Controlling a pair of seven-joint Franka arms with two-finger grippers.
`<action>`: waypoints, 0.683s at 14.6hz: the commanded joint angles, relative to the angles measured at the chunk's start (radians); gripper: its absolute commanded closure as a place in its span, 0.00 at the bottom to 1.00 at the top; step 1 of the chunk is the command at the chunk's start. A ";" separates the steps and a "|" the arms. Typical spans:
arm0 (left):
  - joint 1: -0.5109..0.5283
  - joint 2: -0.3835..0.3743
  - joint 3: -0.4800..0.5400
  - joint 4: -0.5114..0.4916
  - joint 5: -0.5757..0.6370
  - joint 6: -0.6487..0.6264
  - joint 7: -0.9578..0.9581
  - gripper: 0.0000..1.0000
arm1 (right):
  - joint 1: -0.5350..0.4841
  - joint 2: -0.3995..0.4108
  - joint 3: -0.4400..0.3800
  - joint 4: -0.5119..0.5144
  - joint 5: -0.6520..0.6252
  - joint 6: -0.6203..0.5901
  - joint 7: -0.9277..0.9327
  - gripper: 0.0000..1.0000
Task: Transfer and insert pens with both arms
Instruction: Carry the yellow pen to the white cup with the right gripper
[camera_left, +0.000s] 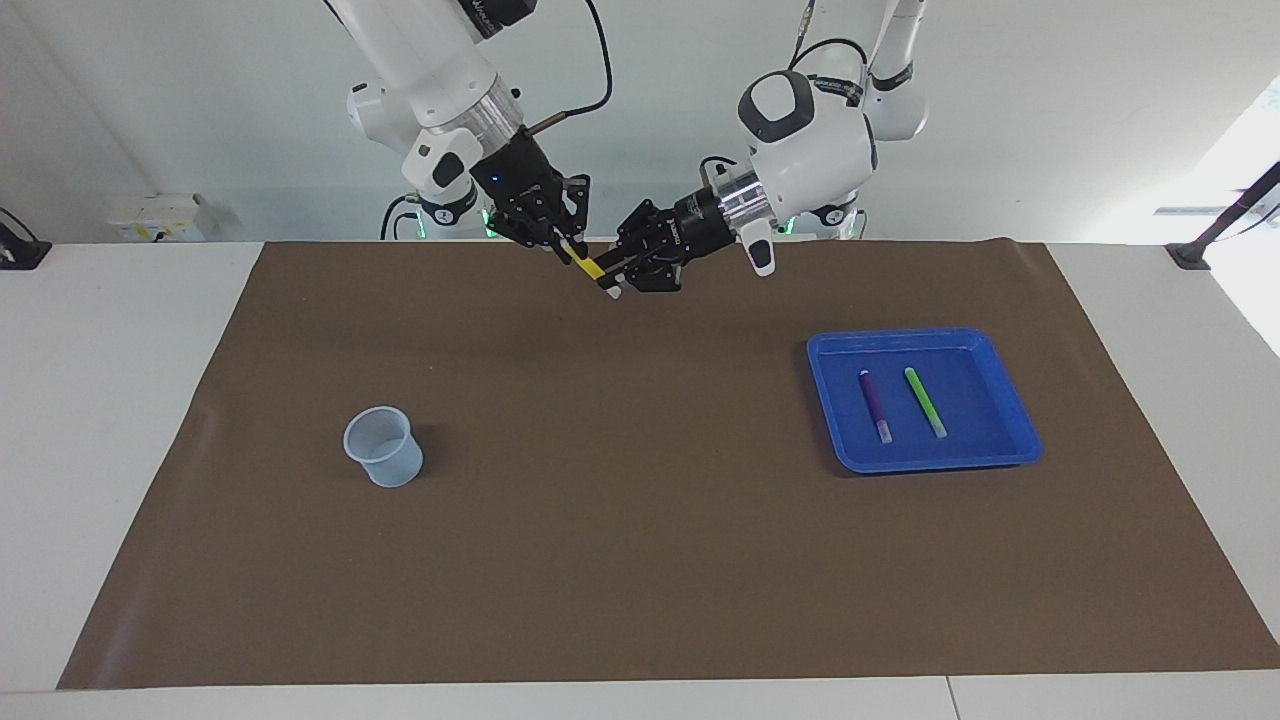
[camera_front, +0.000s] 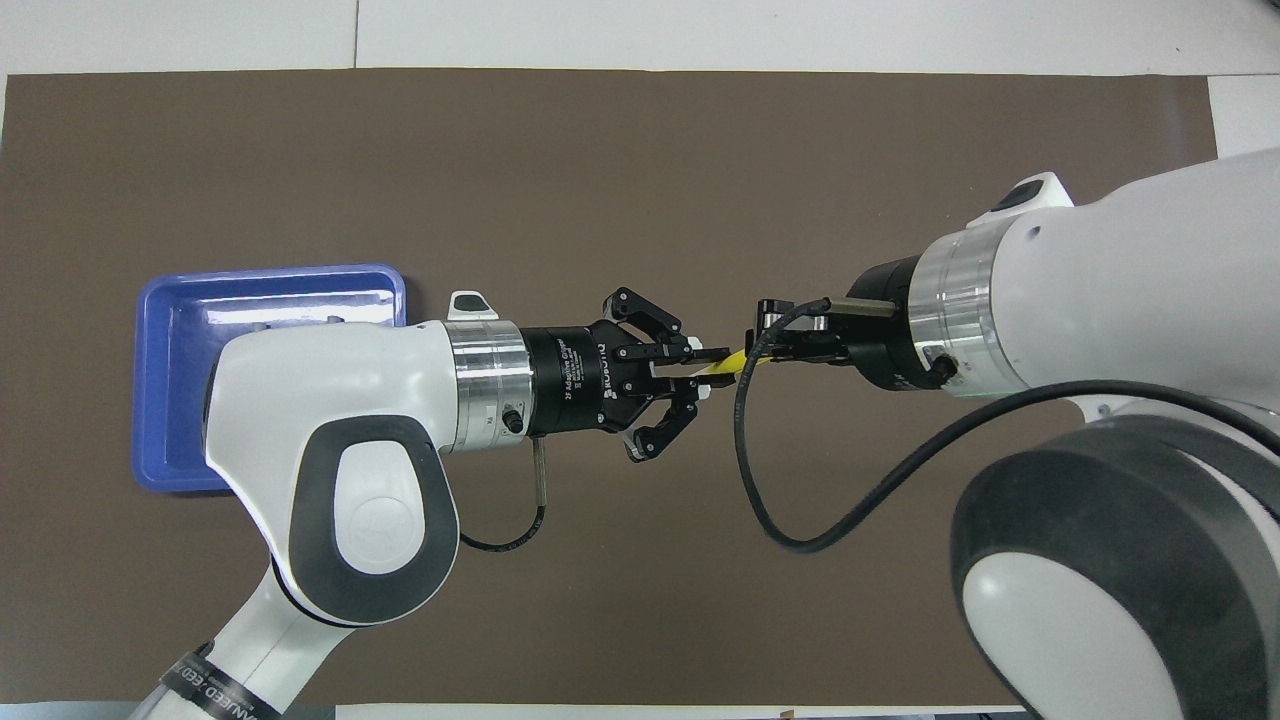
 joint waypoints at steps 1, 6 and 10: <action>-0.012 -0.019 0.015 -0.028 -0.026 0.022 0.015 0.00 | -0.030 -0.017 -0.002 -0.025 -0.051 0.012 -0.008 1.00; 0.079 -0.020 0.021 -0.025 0.035 -0.102 0.036 0.00 | -0.138 -0.037 -0.002 -0.082 -0.197 0.009 -0.206 1.00; 0.210 -0.014 0.021 0.017 0.375 -0.310 0.117 0.00 | -0.253 -0.072 -0.002 -0.175 -0.257 0.075 -0.404 1.00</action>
